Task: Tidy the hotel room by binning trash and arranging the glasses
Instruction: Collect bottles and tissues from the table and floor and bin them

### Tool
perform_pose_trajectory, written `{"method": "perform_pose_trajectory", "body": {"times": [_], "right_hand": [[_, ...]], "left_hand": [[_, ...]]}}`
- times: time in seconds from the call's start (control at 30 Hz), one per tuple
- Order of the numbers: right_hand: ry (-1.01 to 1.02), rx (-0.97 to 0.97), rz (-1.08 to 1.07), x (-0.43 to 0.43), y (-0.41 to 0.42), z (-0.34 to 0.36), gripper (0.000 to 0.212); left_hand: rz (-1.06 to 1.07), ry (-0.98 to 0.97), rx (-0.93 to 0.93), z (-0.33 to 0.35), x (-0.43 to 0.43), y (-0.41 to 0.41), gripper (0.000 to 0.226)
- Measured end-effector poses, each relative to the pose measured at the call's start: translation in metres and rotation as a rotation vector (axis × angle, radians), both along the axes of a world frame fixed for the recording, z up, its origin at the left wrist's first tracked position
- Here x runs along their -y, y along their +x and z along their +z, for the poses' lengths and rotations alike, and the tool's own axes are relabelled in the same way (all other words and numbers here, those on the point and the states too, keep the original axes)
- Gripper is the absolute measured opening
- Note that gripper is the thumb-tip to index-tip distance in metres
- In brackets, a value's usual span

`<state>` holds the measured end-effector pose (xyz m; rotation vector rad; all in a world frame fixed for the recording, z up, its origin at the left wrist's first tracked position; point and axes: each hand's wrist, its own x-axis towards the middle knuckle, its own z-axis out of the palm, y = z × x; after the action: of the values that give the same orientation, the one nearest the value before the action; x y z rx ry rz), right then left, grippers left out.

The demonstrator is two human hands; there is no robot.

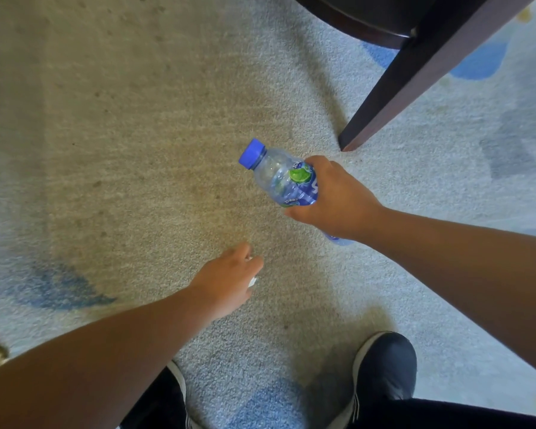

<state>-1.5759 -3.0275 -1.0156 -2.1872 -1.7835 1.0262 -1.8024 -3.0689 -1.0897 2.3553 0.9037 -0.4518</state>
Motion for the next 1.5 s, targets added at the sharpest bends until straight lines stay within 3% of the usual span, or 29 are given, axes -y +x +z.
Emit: {"method": "perform_pose_trajectory", "body": {"times": [0.37, 0.7, 0.97, 1.1, 1.5], "right_hand": [[-0.005, -0.024, -0.008, -0.001, 0.004, -0.001, 0.072], [-0.018, -0.079, 0.02, -0.012, -0.011, 0.051, 0.068], [-0.054, -0.177, -0.021, 0.006, -0.036, 0.187, 0.065], [-0.055, -0.218, -0.059, 0.019, -0.038, 0.277, 0.062], [0.031, -0.295, -0.167, 0.032, 0.005, 0.543, 0.058]], "left_hand": [[-0.061, -0.026, -0.092, 0.001, -0.001, 0.009, 0.023], [0.096, 0.03, -0.02, 0.075, -0.066, 0.009, 0.012], [0.371, 0.045, 0.03, 0.221, -0.08, -0.012, 0.032], [0.414, 0.115, 0.036, 0.317, -0.073, -0.017, 0.012], [0.494, 0.285, 0.133, 0.584, -0.065, 0.027, 0.014]]}}
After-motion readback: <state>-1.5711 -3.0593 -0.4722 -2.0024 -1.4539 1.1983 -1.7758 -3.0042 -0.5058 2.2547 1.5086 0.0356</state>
